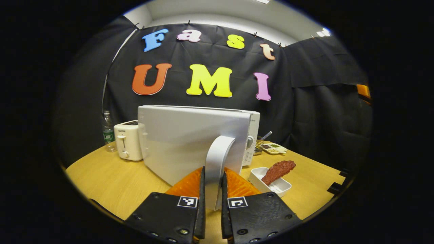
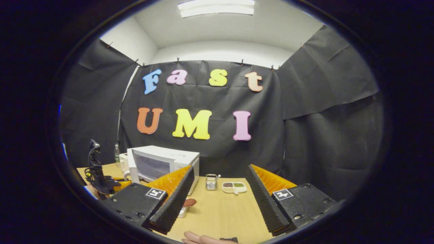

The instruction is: Open the microwave oven with the left hand, put the food in, and close the microwave oven.

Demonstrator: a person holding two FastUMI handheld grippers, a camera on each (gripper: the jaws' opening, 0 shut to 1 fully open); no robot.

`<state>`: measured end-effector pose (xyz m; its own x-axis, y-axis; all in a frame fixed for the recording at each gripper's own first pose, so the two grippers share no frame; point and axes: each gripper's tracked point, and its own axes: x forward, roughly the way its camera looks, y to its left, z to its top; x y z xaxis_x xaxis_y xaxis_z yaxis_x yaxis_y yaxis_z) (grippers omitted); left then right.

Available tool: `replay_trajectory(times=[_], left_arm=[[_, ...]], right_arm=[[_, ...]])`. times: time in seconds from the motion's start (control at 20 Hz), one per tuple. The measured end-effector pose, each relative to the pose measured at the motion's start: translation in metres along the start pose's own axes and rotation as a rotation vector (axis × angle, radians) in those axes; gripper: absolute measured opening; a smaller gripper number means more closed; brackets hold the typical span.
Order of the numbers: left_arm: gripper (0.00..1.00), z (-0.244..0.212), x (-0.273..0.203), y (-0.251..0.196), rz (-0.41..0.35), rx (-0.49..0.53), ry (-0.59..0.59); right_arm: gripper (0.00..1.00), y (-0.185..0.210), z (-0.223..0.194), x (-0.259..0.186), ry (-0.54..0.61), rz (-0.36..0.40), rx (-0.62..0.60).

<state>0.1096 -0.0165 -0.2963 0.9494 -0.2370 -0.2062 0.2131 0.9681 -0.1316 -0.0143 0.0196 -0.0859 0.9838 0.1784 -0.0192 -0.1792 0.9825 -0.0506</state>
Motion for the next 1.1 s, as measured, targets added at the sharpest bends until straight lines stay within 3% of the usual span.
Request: replay_trajectory(times=[0.05, 0.1, 0.15, 0.2, 0.25, 0.4, 0.55, 0.6, 0.65, 1.1], left_arm=[[0.23, -0.007, -0.018, 0.014, 0.019, -0.009, 0.014], [0.39, -0.013, -0.041, 0.036, 0.080, -0.005, 0.020], [0.78, -0.017, -0.063, 0.059, 0.137, 0.013, 0.018], [0.71, -0.018, -0.085, 0.079, 0.187, 0.027, 0.018], [0.93, -0.016, -0.104, 0.092, 0.215, 0.027, 0.010], [0.88, 0.000, -0.146, 0.117, 0.280, -0.016, -0.026], [0.89, 0.015, -0.166, 0.121, 0.289, -0.020, -0.054], [0.78, 0.022, -0.170, 0.121, 0.291, -0.012, -0.068], [0.92, 0.029, -0.172, 0.121, 0.297, -0.012, -0.082], [0.92, 0.102, -0.167, 0.099, 0.361, 0.005, -0.106]], right_arm=[[0.99, 0.005, -0.001, -0.001, 0.000, 0.011, 0.009], [0.99, 0.009, -0.002, -0.002, 0.001, 0.020, 0.013], [0.99, 0.011, -0.002, -0.002, -0.001, 0.024, 0.018], [0.95, 0.014, -0.002, -0.002, 0.000, 0.028, 0.019], [0.95, 0.018, -0.003, 0.000, 0.002, 0.032, 0.019], [0.94, 0.029, -0.008, 0.004, 0.019, 0.037, 0.012], [0.95, 0.041, -0.011, 0.010, 0.034, 0.044, 0.001], [0.95, 0.043, -0.011, 0.012, 0.037, 0.046, -0.003], [0.95, 0.046, -0.012, 0.014, 0.041, 0.048, -0.007], [0.95, 0.046, -0.050, 0.081, 0.160, 0.077, -0.009]])
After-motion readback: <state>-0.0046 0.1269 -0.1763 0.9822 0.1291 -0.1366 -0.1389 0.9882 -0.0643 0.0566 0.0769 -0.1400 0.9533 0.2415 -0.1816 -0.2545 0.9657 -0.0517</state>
